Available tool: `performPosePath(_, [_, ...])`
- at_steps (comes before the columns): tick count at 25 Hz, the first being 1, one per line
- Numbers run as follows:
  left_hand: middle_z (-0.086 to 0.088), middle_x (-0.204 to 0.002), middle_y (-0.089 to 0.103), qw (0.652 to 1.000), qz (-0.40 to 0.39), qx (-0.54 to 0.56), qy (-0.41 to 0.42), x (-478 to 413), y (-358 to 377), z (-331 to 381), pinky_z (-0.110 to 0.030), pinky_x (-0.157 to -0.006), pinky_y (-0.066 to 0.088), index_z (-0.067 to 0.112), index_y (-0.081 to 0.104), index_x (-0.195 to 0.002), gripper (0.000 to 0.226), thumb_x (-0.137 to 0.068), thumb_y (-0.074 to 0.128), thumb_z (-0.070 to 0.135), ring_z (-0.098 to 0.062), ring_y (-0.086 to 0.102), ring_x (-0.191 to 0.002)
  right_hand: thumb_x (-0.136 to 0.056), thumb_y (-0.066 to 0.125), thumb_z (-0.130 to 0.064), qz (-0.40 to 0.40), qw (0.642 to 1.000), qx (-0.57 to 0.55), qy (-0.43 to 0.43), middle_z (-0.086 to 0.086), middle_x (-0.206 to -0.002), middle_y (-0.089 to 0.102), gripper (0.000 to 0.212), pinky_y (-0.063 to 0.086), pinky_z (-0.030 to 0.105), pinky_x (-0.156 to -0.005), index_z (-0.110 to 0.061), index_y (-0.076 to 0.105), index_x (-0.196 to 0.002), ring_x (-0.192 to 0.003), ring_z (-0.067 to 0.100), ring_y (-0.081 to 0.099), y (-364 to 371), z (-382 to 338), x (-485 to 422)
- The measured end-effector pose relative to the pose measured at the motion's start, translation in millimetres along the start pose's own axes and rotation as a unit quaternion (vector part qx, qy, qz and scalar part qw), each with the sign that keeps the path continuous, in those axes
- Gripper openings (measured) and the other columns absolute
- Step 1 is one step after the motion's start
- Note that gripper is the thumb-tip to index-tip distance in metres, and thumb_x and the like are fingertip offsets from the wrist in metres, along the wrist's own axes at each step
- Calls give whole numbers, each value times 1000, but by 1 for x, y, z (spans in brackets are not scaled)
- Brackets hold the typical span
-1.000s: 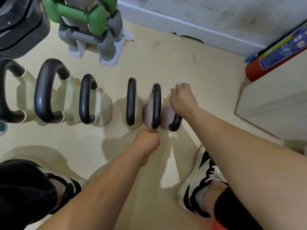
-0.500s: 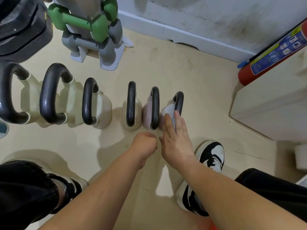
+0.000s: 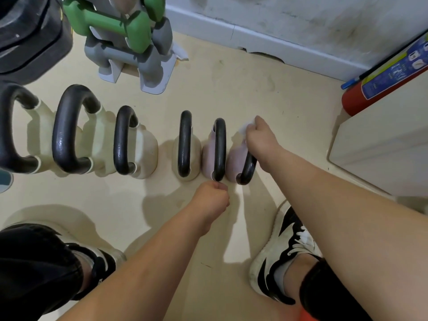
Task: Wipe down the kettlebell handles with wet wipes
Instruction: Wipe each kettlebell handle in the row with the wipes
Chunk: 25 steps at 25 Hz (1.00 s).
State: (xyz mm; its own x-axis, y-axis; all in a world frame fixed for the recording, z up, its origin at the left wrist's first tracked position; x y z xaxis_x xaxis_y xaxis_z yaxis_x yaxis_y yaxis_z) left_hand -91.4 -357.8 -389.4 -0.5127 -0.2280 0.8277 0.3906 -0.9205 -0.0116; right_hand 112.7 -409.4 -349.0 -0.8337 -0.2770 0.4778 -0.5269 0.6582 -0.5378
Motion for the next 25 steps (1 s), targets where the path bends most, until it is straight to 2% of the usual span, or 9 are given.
performPosePath(3, [1, -90, 56, 997, -31, -34, 60, 7, 14, 12, -32, -80, 47, 30, 59, -97, 32, -88, 48, 2, -22, 54, -87, -105, 29, -30, 35, 993, -101, 40, 2, -130, 48, 43, 42, 36, -104, -14, 34, -145, -117, 22, 50, 4, 12, 21])
performPosePath(5, [9, -109, 62, 991, -40, -67, 105, 16, 24, 24, -29, -83, 49, 30, 58, -124, 46, -93, 42, 1, -22, 64, -104, -103, 27, -36, 50, 992, -118, 9, -1, -119, 49, 38, 41, 35, -97, -19, 37, -135, -108, 19, 49, 13, 14, 47])
performPosePath(7, [6, -115, 69, 985, -38, -74, 148, 22, 28, 35, -25, -83, 52, 26, 56, -132, 46, -94, 44, 4, -21, 68, -108, -103, 26, -38, 54, 994, -91, -12, -4, -114, 52, 36, 42, 34, -91, -22, 36, -134, -102, 17, 53, 19, 17, 75])
performPosePath(10, [6, -113, 74, 978, -55, -108, 170, 27, 28, 31, -25, -91, 55, 29, 60, -130, 44, -88, 52, 22, -12, 70, -105, -107, 31, -30, 44, 997, -60, 6, -10, -104, 59, 37, 43, 30, -80, -24, 27, -143, -98, 19, 61, 30, 37, 103])
performPosePath(13, [-15, -108, 75, 988, -48, -92, 119, 24, 18, 13, -32, -86, 52, 12, 69, -112, 36, -85, 47, 4, -22, 71, -97, -106, 35, -26, 42, 998, -33, 23, -4, -126, 58, 51, 42, 31, -84, -29, 12, -152, -106, 23, 61, 40, 52, 113])
performPosePath(18, [-7, -96, 79, 994, -25, -61, 92, 8, 5, 16, -45, -97, 56, 14, 76, -103, 39, -88, 46, -7, -25, 73, -99, -102, 40, -17, 118, 991, -64, 28, -13, -139, 36, 64, 43, 28, -81, -31, 6, -154, -92, 5, 56, 35, 36, 103])
performPosePath(21, [-10, -108, 75, 994, -46, -71, 67, 5, 13, 10, -43, -103, 51, 11, 71, -111, 39, -90, 44, -8, -22, 69, -101, -99, 37, -16, 138, 986, 77, -51, -6, -166, 14, 66, 40, 37, -110, -23, 7, -157, -145, 18, 35, 16, 12, 68])
performPosePath(23, [-6, -115, 70, 995, -55, -67, 48, 3, 19, 4, -41, -106, 51, 13, 64, -123, 37, -95, 48, -4, -22, 67, -113, -92, 38, -7, 96, 974, 188, -78, 9, -162, 22, 51, 36, 34, -114, -6, 34, -143, -150, 25, 26, 12, 3, 27])
performPosePath(25, [-2, -117, 68, 996, -60, -55, 42, 1, 24, 1, -39, -107, 50, 13, 61, -130, 37, -97, 51, 0, -20, 66, -115, -88, 43, -7, 38, 965, 254, -60, 16, -134, 47, 16, 46, 31, -82, -7, 50, -102, -114, 35, 55, 7, -11, -5])
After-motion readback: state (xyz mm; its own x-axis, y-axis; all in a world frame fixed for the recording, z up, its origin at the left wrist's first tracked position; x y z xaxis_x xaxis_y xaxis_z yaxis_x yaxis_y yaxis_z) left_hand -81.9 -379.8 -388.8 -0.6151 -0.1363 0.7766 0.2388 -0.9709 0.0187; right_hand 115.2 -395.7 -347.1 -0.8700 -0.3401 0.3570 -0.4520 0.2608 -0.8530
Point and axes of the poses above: each hand's wrist, its own x-axis away from the middle knuckle, its own y-axis out of the palm, z = x × y, the point moved 9 cm from there along -x, towards the middle knuckle
